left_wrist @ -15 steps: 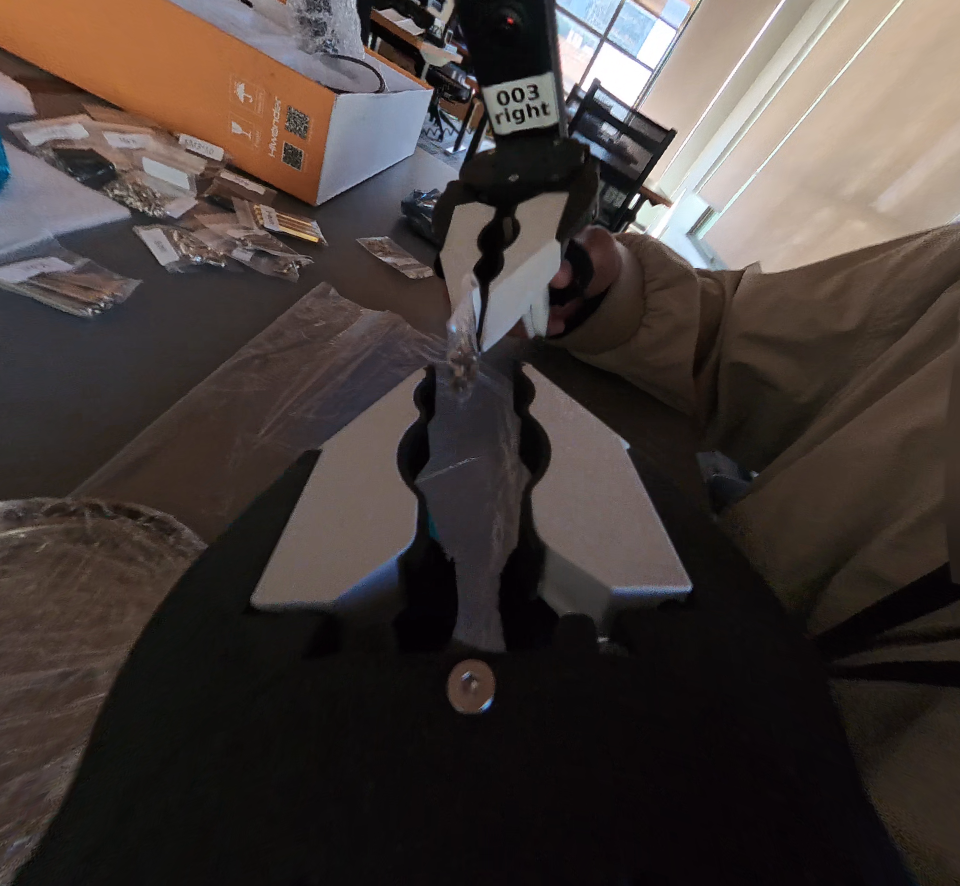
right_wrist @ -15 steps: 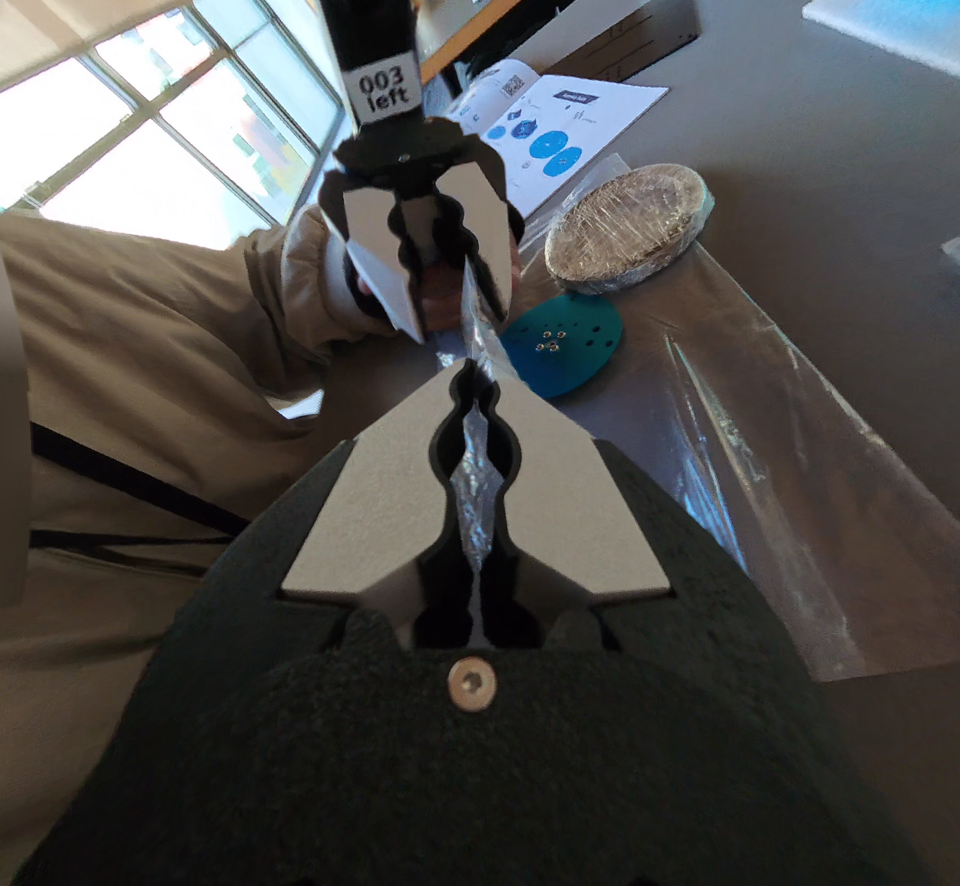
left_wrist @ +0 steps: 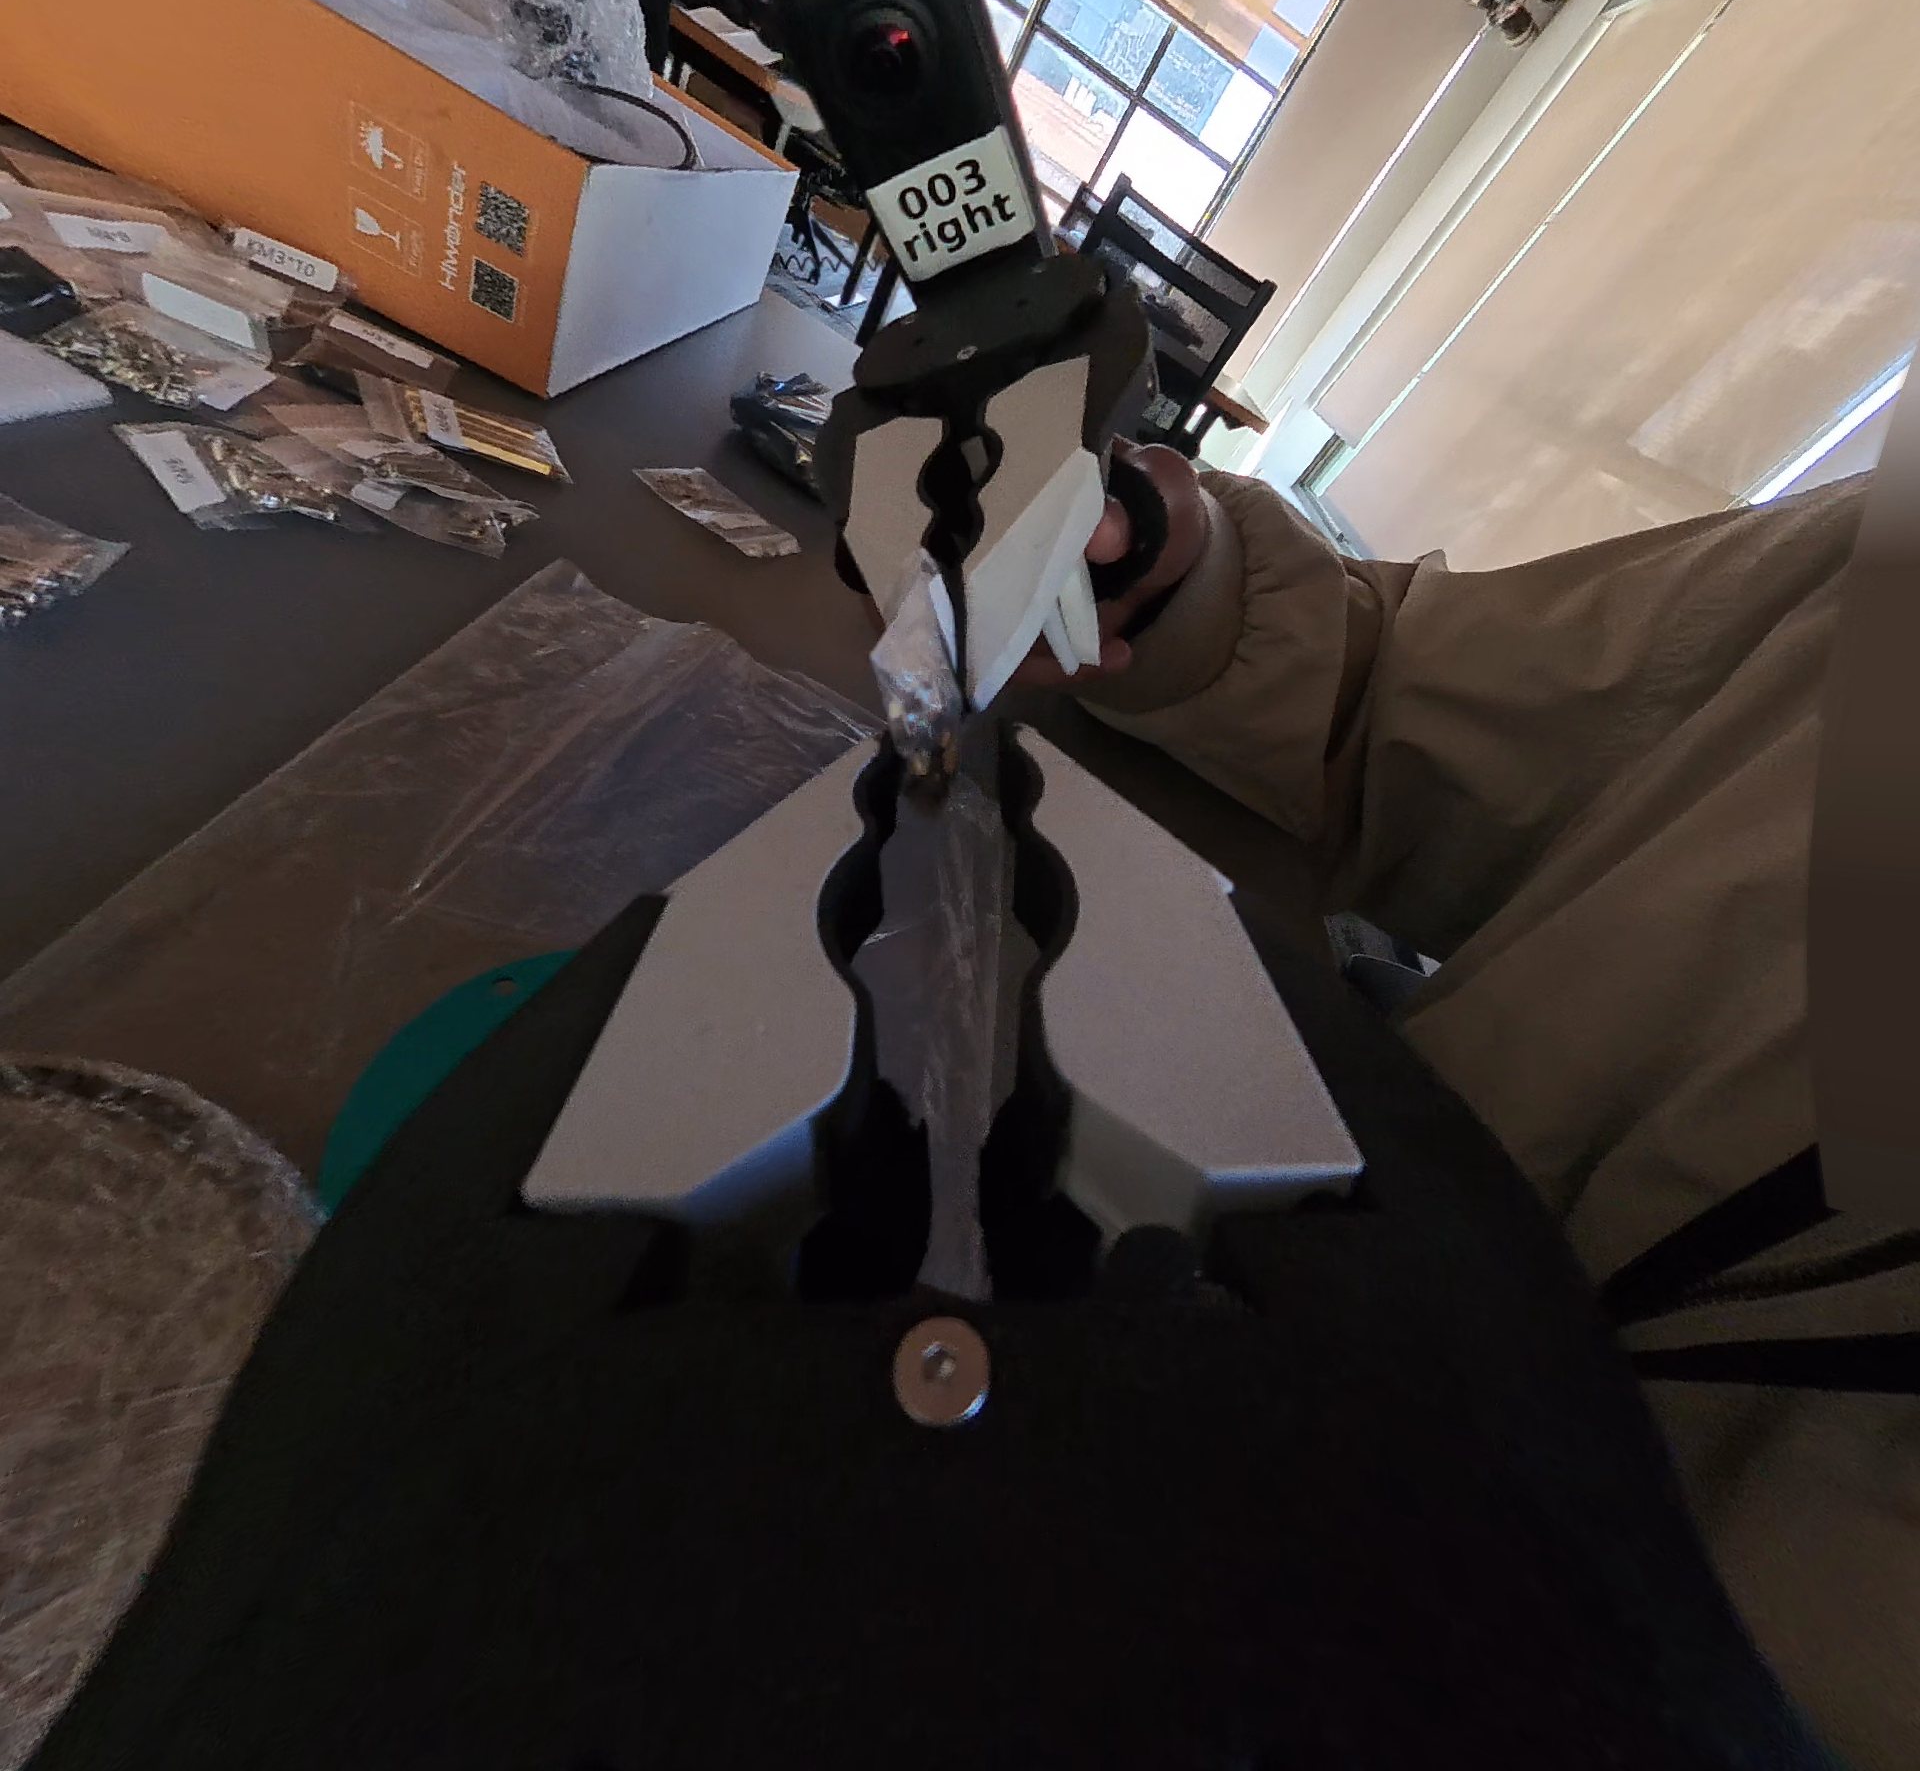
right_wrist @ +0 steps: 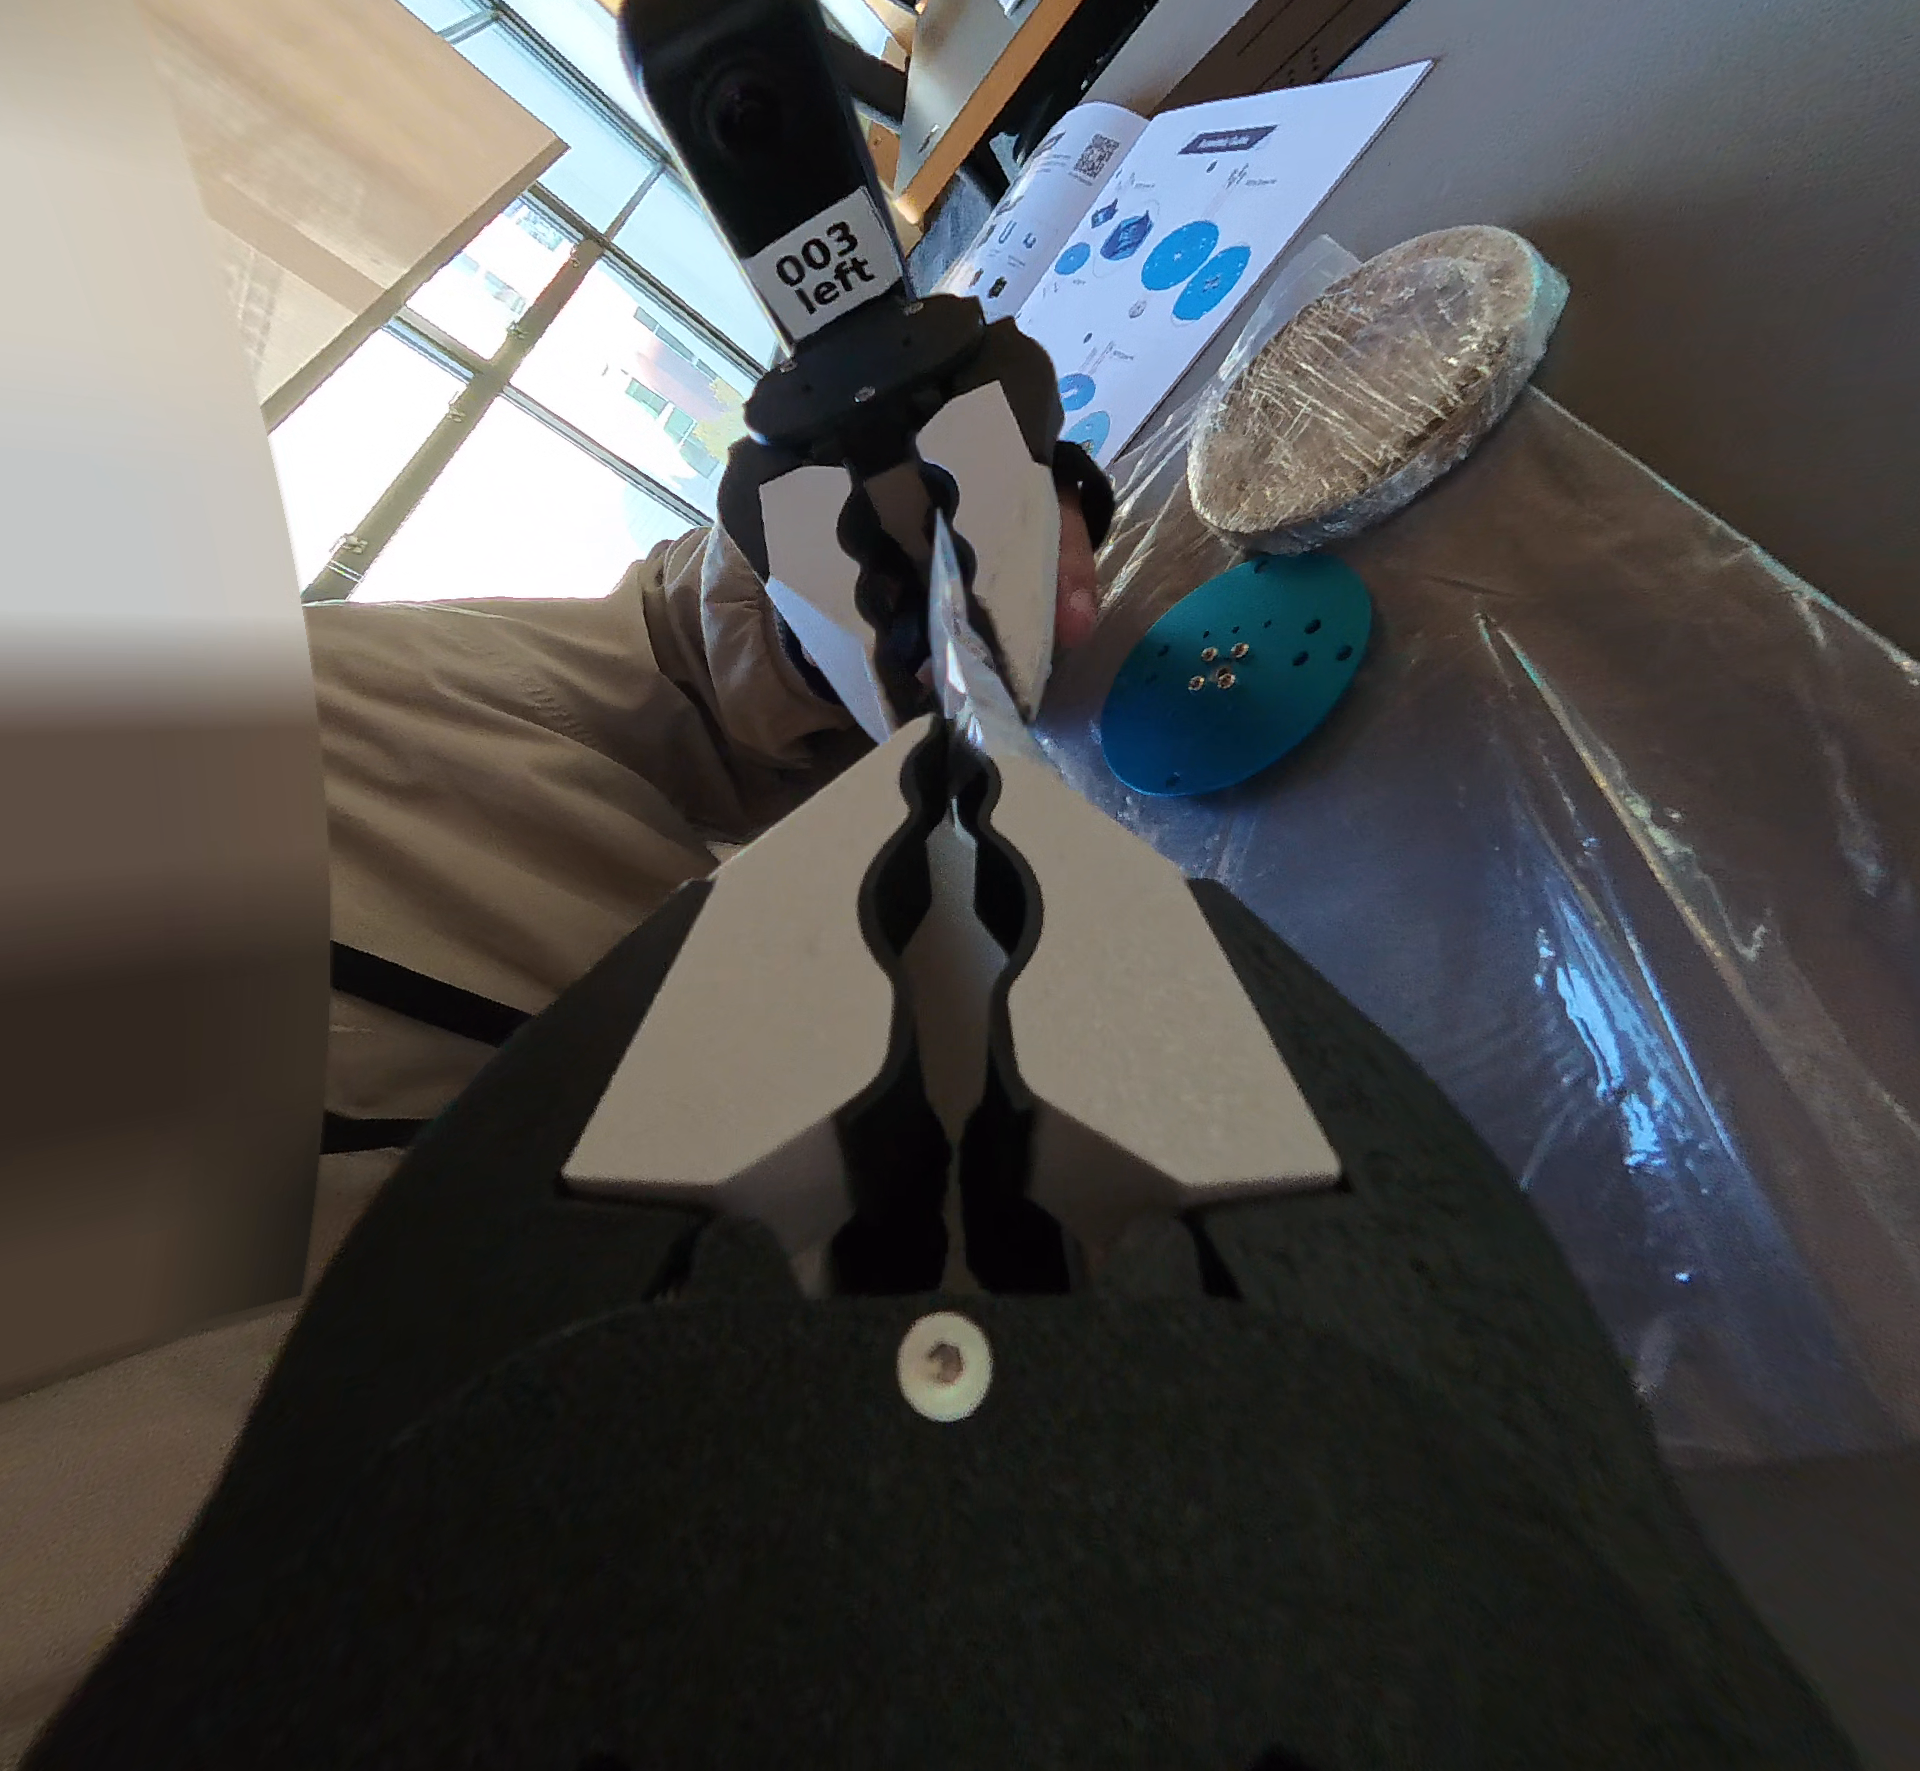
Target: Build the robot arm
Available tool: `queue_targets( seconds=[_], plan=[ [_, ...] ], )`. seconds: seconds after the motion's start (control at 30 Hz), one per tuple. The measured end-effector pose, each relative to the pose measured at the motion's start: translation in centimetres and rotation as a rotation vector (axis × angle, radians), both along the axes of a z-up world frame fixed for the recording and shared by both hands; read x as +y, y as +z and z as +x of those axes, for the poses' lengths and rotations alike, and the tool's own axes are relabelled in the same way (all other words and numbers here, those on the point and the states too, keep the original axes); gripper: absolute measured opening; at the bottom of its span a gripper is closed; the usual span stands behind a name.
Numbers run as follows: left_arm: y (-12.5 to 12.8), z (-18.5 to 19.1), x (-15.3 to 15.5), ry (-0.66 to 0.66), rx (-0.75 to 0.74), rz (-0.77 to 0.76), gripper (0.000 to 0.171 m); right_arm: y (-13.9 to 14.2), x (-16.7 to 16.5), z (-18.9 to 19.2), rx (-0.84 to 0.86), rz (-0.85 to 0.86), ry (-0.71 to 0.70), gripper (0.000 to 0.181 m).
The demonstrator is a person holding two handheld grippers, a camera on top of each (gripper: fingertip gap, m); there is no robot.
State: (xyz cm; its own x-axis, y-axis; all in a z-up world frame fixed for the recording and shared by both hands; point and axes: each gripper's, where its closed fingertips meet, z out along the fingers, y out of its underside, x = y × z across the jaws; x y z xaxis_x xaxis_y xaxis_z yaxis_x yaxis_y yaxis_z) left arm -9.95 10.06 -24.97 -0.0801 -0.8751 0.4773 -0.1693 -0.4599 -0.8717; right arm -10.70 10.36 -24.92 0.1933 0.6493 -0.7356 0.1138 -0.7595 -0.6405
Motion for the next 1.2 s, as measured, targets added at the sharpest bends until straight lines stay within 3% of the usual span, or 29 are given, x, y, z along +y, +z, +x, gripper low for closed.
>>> queue_targets(
  seconds=[0.27,0.5,0.6,0.73,0.83,1.2],
  plan=[
    [0.1,0.2,-0.2,-0.015,-0.021,-0.046,0.008,0.3,-0.2,-0.1,0.007,0.018,0.011,0.0],
    [1.0,-0.4,0.1,-0.025,-0.087,-0.101,0.008,1.9,-0.3,0.3,0.065,0.081,0.032,0.014],
    [1.6,-0.6,-0.1,-0.047,-0.127,-0.143,0.008,2.6,-0.9,0.3,0.081,0.213,0.066,0.025],
    [1.6,-0.7,-0.3,-0.062,-0.132,-0.153,0.006,1.7,-1.3,0.1,-0.034,0.566,0.092,0.035],
    [1.6,-0.7,-0.2,-0.055,-0.131,-0.148,0.007,1.6,-1.4,-0.4,-0.08,0.699,0.075,0.044],
    [1.3,-0.7,-0.1,-0.043,-0.109,-0.113,0.007,1.4,-1.7,-0.1,-0.099,0.678,0.108,0.043]
  ],
)
